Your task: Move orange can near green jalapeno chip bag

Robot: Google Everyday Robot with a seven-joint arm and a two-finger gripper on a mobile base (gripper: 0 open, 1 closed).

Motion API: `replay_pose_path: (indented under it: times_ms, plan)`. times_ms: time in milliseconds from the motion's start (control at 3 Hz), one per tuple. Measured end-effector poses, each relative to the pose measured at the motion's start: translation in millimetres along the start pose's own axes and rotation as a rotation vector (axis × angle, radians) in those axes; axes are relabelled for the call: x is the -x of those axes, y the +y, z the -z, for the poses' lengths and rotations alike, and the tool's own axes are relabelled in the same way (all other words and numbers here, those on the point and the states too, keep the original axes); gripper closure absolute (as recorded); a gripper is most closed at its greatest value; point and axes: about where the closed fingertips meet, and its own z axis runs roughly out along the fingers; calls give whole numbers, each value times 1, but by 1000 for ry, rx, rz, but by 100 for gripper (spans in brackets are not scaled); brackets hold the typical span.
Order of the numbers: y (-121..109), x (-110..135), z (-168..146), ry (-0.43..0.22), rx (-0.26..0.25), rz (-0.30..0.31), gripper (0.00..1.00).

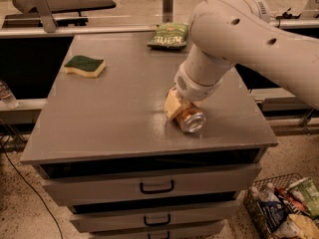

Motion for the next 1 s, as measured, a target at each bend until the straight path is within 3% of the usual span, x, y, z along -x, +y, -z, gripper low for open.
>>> replay_pose_path:
  times_ms: [333,667,1000]
  plan:
    - [-7,14,12,-59,12,45,82]
    - [-18,35,31,-147,24,158,100]
    - [-29,61,64,-257,65,253,100]
